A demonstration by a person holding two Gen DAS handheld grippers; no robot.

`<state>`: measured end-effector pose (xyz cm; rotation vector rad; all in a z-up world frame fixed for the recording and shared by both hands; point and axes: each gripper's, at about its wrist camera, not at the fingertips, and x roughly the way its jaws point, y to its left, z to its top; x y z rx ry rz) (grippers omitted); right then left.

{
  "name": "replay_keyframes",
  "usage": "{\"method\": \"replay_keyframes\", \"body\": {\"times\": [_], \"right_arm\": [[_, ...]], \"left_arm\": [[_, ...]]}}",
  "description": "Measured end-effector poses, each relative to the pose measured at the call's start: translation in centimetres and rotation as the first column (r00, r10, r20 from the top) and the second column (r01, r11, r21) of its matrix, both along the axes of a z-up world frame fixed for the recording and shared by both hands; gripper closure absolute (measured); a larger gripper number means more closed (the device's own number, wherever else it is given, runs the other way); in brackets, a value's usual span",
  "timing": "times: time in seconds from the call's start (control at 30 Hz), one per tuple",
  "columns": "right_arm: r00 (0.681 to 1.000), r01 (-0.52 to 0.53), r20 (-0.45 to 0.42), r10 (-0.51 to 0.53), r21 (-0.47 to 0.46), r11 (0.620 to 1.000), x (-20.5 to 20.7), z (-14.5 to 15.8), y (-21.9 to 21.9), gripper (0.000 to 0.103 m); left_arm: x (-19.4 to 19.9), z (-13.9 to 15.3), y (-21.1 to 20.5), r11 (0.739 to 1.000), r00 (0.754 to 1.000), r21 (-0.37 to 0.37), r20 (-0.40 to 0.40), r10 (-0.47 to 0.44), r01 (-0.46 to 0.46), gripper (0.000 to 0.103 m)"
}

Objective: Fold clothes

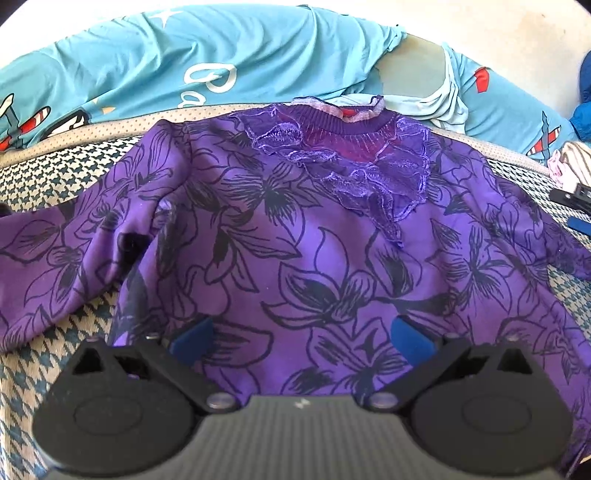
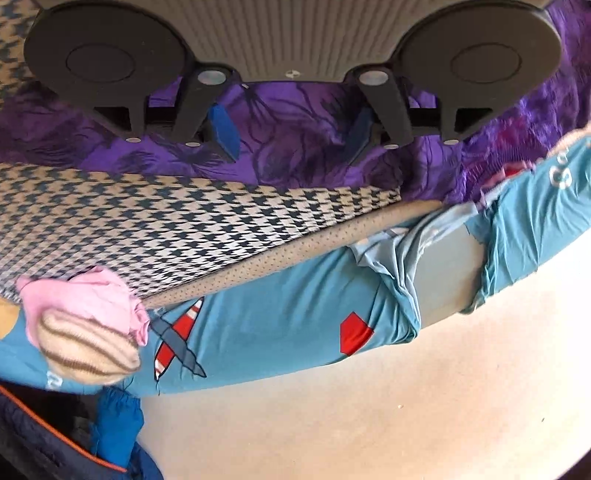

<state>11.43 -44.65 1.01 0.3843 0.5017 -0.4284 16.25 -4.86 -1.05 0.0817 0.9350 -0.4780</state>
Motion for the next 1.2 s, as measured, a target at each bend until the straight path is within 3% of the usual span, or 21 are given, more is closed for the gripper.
{"method": "replay_keyframes", "body": {"times": [0.2, 0.6, 0.7, 0.8, 0.87, 0.97, 1.2], "right_arm": [[1.000, 0.005, 0.025, -0.006, 0.073, 0.997, 2.8, -1.0, 0.2, 0.036], [0.997, 0.044, -0.068, -0.040, 0.055, 0.998, 7.8, -3.5, 1.2, 0.038], [0.996, 0.054, -0.078, -0.053, 0.014, 0.998, 8.5, -3.8, 1.3, 0.049], [0.995, 0.053, -0.086, -0.055, -0.017, 0.998, 9.0, -4.0, 1.3, 0.071], [0.994, 0.062, -0.092, -0.065, -0.032, 0.998, 9.2, -4.1, 1.2, 0.091], [0.994, 0.076, -0.080, -0.078, -0.026, 0.997, 9.2, -4.1, 0.8, 0.099], [0.973, 0.230, 0.008, -0.230, -0.061, 0.971, 7.9, -1.8, -0.7, 0.100]], "left_arm": [[0.1, -0.1, 0.0, 1.000, 1.000, -0.006, -0.011, 0.002, -0.002, 0.000], [0.4, -0.1, 0.2, 1.000, 1.000, -0.013, -0.025, 0.003, -0.003, 0.000], [0.4, -0.2, 0.1, 1.000, 1.000, -0.007, -0.030, 0.002, -0.003, 0.000], [0.5, -0.5, -0.1, 1.000, 0.999, -0.003, -0.036, 0.003, -0.003, 0.000], [0.5, -0.7, -0.3, 1.000, 0.999, 0.000, -0.041, 0.005, -0.005, 0.000], [0.6, -0.9, -0.4, 1.000, 0.999, 0.008, -0.044, 0.009, -0.009, 0.000], [0.9, -1.1, -0.5, 1.000, 0.999, 0.013, -0.042, 0.017, -0.016, 0.000]]}}
